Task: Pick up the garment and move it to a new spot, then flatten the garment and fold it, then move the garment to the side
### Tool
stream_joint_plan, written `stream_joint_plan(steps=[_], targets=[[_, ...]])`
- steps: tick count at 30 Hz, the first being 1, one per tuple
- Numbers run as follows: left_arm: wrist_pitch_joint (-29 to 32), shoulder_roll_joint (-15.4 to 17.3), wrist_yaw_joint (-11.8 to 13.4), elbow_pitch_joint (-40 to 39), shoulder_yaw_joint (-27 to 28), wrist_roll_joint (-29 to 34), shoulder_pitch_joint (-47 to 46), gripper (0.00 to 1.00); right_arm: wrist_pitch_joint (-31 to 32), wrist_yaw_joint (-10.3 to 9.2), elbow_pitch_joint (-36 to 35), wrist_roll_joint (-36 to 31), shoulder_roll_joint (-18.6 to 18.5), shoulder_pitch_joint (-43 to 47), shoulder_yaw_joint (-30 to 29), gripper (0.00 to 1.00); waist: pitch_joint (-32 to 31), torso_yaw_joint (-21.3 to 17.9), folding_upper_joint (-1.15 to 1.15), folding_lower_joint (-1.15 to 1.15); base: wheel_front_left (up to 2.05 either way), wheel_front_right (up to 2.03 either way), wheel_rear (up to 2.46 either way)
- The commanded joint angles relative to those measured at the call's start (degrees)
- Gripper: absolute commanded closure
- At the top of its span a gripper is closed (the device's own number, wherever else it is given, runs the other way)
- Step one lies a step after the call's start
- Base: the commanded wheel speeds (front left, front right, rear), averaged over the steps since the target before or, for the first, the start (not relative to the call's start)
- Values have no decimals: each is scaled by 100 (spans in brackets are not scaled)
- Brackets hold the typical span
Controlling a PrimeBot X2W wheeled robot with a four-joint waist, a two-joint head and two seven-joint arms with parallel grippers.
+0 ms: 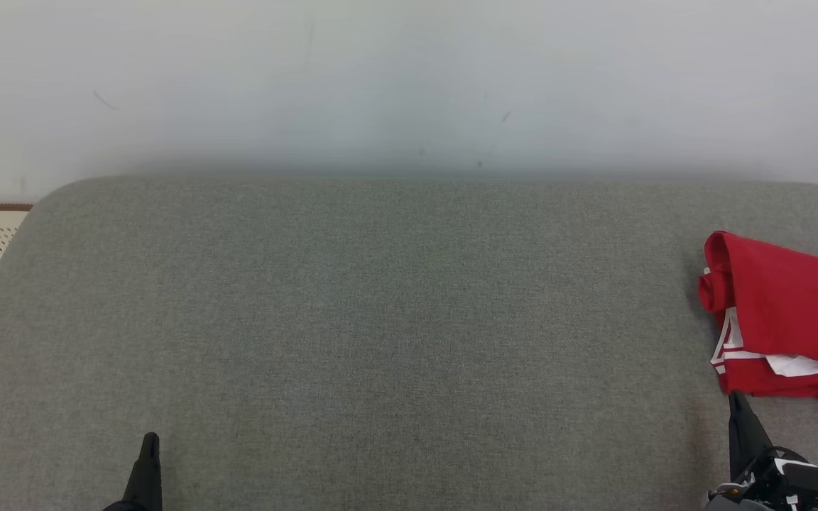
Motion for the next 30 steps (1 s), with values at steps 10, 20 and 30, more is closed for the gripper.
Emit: stream_joint_plan(steps=[10,20,30], targets=[[4,19,-15,-11,16,-15,-26,100,10,2,-22,23,9,0,0,100,0,0,0,0,0,0,0],[4,19,-15,-12,16,-15,-26,100,10,2,-22,24,9,0,0,100,0,0,0,0,0,0,0],[4,19,-15,-11,16,-15,-26,100,10,2,-22,24,9,0,0,100,0,0,0,0,0,0,0]])
